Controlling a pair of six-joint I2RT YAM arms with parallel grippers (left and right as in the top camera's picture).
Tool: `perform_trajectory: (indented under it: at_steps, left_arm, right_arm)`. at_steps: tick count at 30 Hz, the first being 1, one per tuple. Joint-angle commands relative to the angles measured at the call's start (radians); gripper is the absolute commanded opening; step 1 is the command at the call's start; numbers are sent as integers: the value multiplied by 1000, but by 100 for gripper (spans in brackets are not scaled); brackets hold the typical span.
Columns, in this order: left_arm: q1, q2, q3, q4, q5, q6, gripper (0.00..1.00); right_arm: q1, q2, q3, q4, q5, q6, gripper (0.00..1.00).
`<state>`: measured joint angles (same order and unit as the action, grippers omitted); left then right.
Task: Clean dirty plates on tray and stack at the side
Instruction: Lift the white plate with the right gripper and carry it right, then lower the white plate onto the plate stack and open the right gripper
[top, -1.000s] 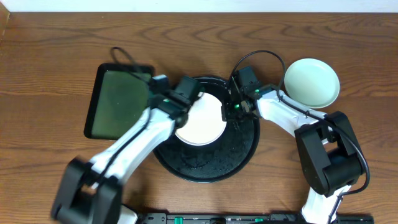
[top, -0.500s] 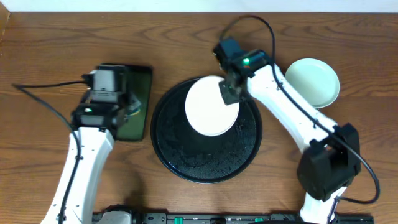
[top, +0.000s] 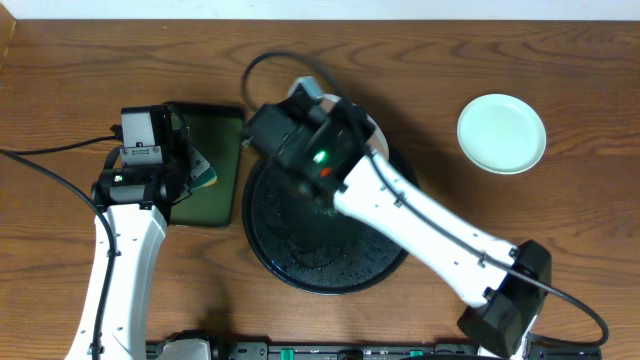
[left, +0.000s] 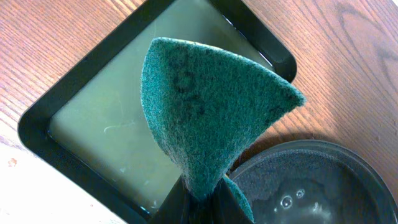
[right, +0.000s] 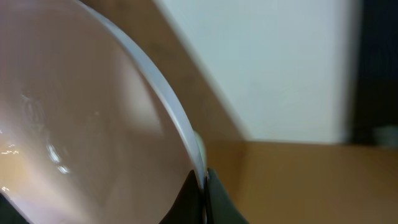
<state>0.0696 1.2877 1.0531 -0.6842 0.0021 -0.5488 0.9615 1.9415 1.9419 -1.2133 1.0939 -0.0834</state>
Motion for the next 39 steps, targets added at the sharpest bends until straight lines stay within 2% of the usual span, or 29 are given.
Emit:
perform_trajectory:
  at_steps: [1,4,7,9,11,14,16,18,20,23,31,36,39]
  left_arm:
    - [4,-6,-8,0,10,14,8]
    - [4,-6,-8,-2,10,14,8]
    - [4,-6,-8,-2,10,14,8]
    - [4,-6,-8,-3,10,14,8]
    - [4,-6,-8,-5,10,14,8]
    - [4,-6,-8,-12,10,14,8]
    - [4,-6,-8,-19,10,14,8]
    - [4,-6,-8,-22,10,14,8]
    - [4,-6,-8,-21,10,14,8]
    - [4,-6,-8,-22,10,14,8]
    - [4,-6,-8,-22,10,14,8]
    - [4,-6,-8,-21,10,14,8]
    - [4,-6,-8,-16,10,14,8]
  right_arm:
    - [51,-26,26,39,301,-161,1]
    - [74,-26,26,61,331,-225,1]
    - [69,-26,25,61,299,-178,1]
    - [50,-26,25,54,175,-59,1]
    - [5,-24,17,43,-85,36,1]
    - [-102,-24,-55,74,-401,23,1]
    - [-158,-24,-96,80,-472,25,1]
    - [-223,-24,-122,63,-469,86,1]
    - [-336,-25,-125,39,-476,226,1]
    - [-466,-27,-125,19,-537,327,1]
    - [-924,-26,-129,18,-1093,337,1]
    - [-1157,-26,-169,44,-1207,338,1]
    - [-1249,-26,-229,90,-1233,338,1]
